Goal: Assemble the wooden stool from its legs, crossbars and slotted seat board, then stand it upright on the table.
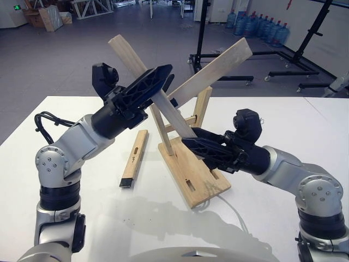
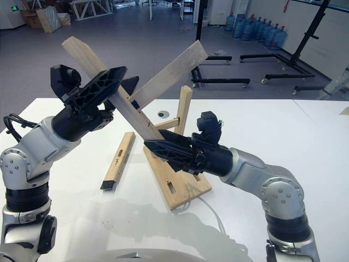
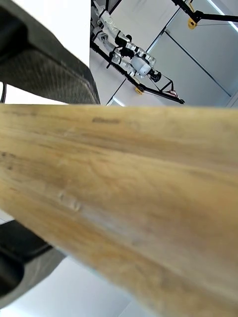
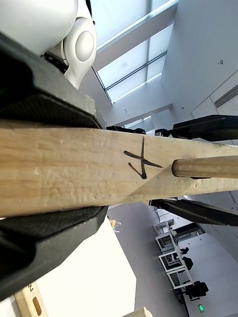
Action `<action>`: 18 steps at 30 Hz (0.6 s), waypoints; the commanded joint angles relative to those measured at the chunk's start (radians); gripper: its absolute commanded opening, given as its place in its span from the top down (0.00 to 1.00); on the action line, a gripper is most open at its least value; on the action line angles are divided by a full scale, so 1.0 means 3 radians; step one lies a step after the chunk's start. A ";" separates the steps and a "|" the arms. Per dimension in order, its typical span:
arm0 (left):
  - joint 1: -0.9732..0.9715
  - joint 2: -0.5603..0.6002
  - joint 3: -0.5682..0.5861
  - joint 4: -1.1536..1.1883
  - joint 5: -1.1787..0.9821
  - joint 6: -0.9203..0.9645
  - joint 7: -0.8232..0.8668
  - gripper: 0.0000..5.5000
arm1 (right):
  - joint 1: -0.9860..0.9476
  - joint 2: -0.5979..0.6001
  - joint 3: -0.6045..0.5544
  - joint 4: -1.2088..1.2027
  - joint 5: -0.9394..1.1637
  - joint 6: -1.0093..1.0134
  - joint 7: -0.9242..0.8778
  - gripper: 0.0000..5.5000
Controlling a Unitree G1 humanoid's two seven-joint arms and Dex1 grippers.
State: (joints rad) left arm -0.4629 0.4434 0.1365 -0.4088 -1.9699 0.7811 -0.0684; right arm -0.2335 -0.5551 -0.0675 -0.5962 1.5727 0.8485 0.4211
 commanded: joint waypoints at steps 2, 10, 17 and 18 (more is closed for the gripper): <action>0.0016 0.0084 -0.0014 0.0005 0.0011 -0.0007 0.0084 0.56 | 0.0020 -0.0003 0.0030 -0.0011 -0.0069 -0.0034 0.0035 0.63; 0.0043 0.0174 0.0007 0.0112 0.0190 0.0006 0.0021 0.60 | 0.0031 -0.0005 0.0032 -0.0006 -0.0150 -0.0054 0.0057 0.63; 0.0008 0.0285 -0.0008 0.0205 0.0607 0.0082 -0.0200 0.63 | 0.0109 -0.0091 0.0084 -0.0033 -0.0395 -0.0019 0.0208 0.36; 0.0009 0.0280 -0.0019 0.0218 0.0674 0.0088 -0.0233 0.63 | 0.0151 -0.0125 0.0068 -0.0035 -0.0453 -0.0021 0.0262 0.32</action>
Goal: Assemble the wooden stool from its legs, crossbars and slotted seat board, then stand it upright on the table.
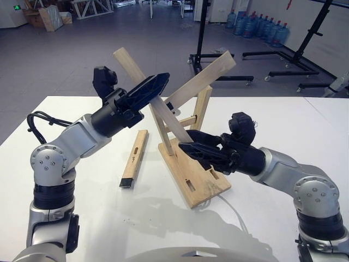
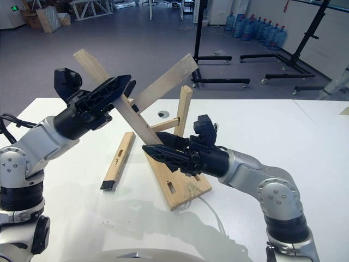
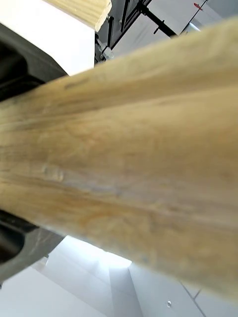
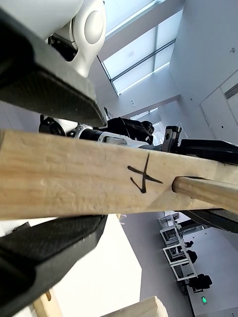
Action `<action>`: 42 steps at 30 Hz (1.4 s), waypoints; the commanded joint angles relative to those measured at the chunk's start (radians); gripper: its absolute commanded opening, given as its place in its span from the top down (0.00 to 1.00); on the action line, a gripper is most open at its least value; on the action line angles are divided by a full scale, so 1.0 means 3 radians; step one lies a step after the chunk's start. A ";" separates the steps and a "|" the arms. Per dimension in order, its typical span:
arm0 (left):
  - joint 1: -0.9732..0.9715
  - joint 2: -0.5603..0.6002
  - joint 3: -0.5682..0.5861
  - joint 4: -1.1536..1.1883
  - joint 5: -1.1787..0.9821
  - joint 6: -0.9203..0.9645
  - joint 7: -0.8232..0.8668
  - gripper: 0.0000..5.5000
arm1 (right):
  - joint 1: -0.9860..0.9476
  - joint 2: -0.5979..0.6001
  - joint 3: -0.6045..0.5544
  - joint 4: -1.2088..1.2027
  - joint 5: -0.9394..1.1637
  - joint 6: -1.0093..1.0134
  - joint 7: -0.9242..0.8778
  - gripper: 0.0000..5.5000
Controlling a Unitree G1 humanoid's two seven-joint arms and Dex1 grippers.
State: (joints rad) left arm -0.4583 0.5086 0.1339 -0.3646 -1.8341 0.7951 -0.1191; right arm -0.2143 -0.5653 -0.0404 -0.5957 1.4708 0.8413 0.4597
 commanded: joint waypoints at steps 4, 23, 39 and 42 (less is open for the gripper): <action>-0.0050 0.0151 -0.0008 0.0032 0.0535 0.0092 -0.0242 0.63 | 0.0519 -0.0689 -0.0523 0.0107 -0.0644 -0.0070 0.0716 0.19; 0.0725 0.0061 -0.0255 -0.0701 0.2003 -0.0238 -0.0952 0.63 | 0.0673 -0.0739 0.1045 0.1762 -0.4463 -0.1582 0.0763 0.08; 0.0385 0.0409 -0.0148 0.0000 0.2904 -0.0653 -0.2439 0.63 | 0.0517 -0.0670 0.0452 0.1358 -0.4349 -0.1084 0.0764 0.08; 0.0572 0.0224 -0.0224 -0.0104 0.2784 -0.0679 -0.2606 0.63 | 0.0486 -0.0623 0.0364 0.1471 -0.4276 -0.1093 0.0845 0.08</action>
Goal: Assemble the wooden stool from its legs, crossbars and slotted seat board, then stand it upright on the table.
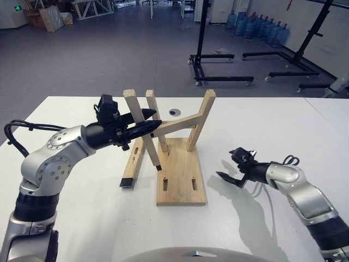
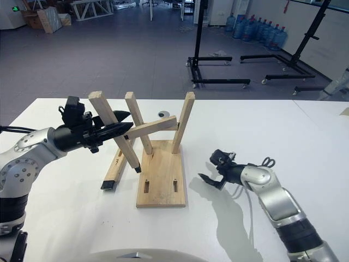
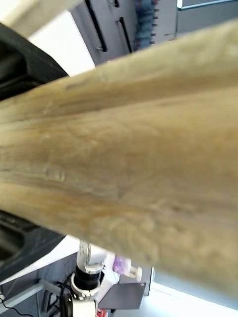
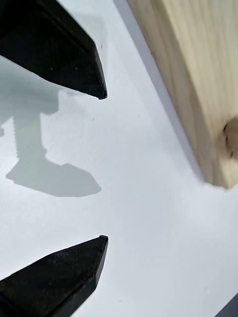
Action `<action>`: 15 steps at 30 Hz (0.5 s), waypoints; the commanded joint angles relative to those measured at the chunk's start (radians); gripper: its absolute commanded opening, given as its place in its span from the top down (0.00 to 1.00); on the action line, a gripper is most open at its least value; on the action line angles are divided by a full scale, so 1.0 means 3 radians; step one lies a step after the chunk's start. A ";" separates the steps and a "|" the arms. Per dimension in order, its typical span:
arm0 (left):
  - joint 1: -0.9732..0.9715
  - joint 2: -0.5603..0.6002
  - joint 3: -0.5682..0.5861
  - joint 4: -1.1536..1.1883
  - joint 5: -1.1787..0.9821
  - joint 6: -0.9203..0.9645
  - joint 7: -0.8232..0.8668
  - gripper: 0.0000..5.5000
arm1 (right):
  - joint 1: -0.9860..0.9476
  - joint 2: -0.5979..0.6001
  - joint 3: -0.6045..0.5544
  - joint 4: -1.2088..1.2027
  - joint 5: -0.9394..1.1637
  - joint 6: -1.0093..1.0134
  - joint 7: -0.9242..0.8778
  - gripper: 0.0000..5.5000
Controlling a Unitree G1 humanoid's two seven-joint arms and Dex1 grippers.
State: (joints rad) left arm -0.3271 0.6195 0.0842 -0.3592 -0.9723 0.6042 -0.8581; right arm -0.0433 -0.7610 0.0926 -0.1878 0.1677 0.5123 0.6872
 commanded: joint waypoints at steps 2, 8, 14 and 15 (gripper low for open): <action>0.0242 -0.0200 -0.0109 -0.0133 -0.0089 -0.0034 -0.0256 0.63 | -0.0092 0.0076 -0.0059 0.0148 0.0079 -0.0011 0.0128 0.08; 0.0392 -0.0181 -0.0384 0.0165 0.0532 -0.0523 -0.0827 0.63 | -0.0198 0.0189 0.0075 0.0167 0.0050 0.0009 0.0215 0.08; 0.0411 -0.0262 -0.0548 0.0353 0.0919 -0.0910 -0.1096 0.63 | -0.0211 0.0255 0.0124 0.0138 0.0032 0.0038 0.0216 0.08; 0.0429 -0.0269 -0.0568 0.0350 0.0962 -0.0953 -0.1110 0.63 | -0.0214 0.0259 0.0130 0.0135 0.0030 0.0041 0.0221 0.08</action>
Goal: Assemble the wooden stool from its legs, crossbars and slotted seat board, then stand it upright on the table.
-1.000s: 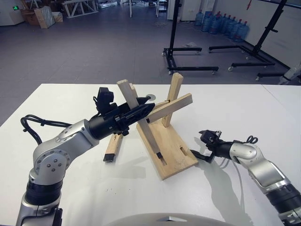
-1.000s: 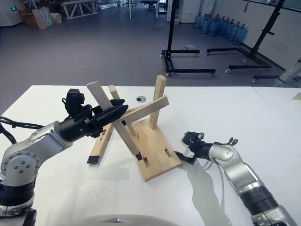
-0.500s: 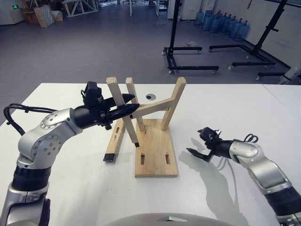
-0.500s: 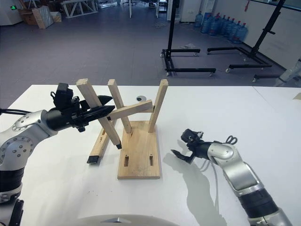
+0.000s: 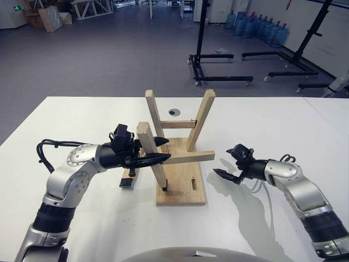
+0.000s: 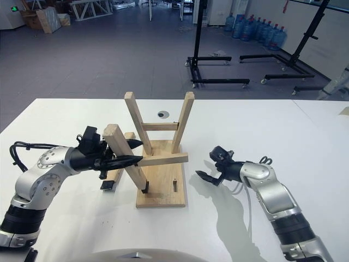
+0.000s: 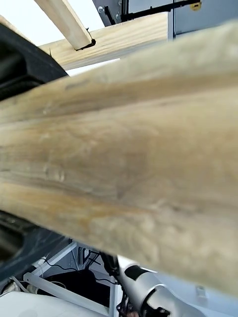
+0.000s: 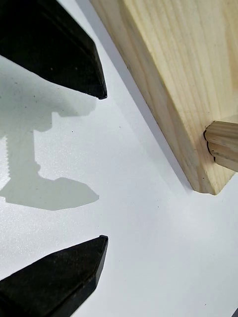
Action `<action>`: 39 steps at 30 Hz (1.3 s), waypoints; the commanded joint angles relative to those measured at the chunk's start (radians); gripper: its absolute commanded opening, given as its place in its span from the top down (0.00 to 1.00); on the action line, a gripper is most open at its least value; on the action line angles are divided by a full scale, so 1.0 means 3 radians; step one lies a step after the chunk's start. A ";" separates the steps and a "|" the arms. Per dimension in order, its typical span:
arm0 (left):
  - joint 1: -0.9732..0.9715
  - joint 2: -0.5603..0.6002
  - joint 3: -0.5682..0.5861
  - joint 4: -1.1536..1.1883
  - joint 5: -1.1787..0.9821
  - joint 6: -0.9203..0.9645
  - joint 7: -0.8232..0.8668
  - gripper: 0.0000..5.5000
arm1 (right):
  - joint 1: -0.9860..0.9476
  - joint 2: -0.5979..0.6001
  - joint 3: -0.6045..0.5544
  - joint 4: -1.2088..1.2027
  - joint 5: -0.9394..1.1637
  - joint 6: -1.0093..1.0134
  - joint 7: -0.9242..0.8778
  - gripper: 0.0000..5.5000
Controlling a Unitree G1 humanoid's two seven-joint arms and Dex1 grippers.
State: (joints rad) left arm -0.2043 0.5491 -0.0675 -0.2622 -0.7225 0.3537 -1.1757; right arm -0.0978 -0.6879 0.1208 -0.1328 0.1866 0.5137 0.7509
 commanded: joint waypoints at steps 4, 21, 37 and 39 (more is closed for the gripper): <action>0.0122 -0.0075 -0.0148 0.0054 0.0293 -0.0272 -0.0088 0.63 | -0.0018 0.0036 0.0054 -0.0060 -0.0036 0.0051 0.0008 0.08; 0.0555 0.0158 -0.0666 0.0359 0.1167 -0.1416 -0.0164 0.54 | 0.0184 0.0213 0.0090 -0.0087 -0.0043 0.0060 -0.0070 0.08; 0.0916 0.0863 -0.0044 0.0266 0.1307 -0.1437 -0.0222 0.11 | 0.0197 0.0245 -0.0009 0.0056 -0.0081 -0.0011 -0.0159 0.08; 0.0869 0.0966 0.0130 0.0224 0.1257 -0.1261 -0.0121 0.05 | 0.0284 0.0246 -0.0084 0.0006 -0.0070 -0.0002 -0.0218 0.08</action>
State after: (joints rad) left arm 0.0726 0.8009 -0.0846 -0.1717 -0.3395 -0.0740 -1.2407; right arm -0.0429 -0.6111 0.1248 -0.1083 0.1664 0.5115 0.7074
